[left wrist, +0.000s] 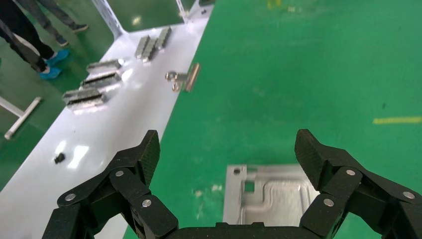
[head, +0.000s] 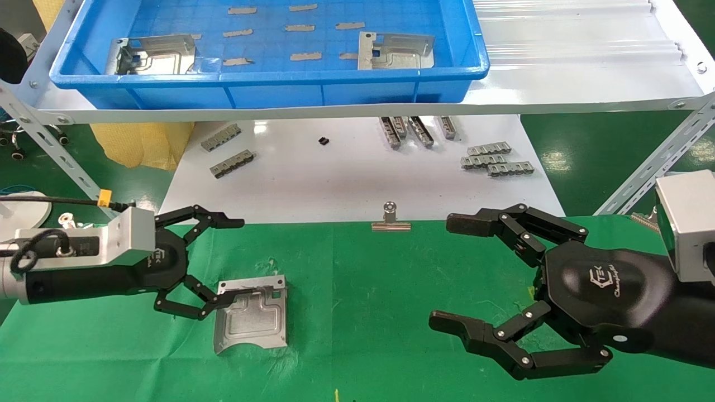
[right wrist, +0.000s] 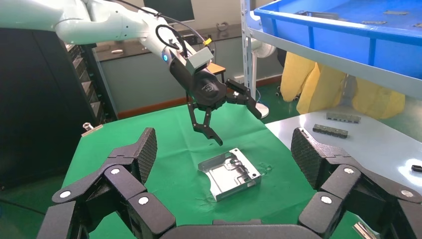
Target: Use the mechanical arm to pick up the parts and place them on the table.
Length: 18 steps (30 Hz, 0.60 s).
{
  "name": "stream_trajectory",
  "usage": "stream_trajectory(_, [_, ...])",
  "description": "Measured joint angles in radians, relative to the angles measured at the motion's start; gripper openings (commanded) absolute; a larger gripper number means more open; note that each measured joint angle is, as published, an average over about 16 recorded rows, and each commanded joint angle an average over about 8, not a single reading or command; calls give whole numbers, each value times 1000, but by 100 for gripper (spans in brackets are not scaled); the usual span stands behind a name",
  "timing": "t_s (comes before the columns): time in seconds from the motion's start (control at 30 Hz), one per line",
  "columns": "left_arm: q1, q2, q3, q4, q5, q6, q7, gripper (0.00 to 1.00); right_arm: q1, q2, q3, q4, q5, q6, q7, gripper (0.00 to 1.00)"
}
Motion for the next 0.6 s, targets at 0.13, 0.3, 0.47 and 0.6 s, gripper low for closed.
stream_trajectory(0.13, [37, -18, -33, -72, -21, -7, -57, 100, 0, 0, 0, 0, 0, 0, 0, 100])
stream_trajectory(0.3, [83, -42, -75, -164, -47, -15, -131, 100, 0, 0, 0, 0, 0, 0, 0, 100])
stream_trajectory(0.47, [130, -65, -117, -255, -73, -24, -204, 100, 0, 0, 0, 0, 0, 0, 0, 100])
stream_trajectory(0.6, [167, -84, -151, -328, -94, -31, -263, 100, 0, 0, 0, 0, 0, 0, 0, 100])
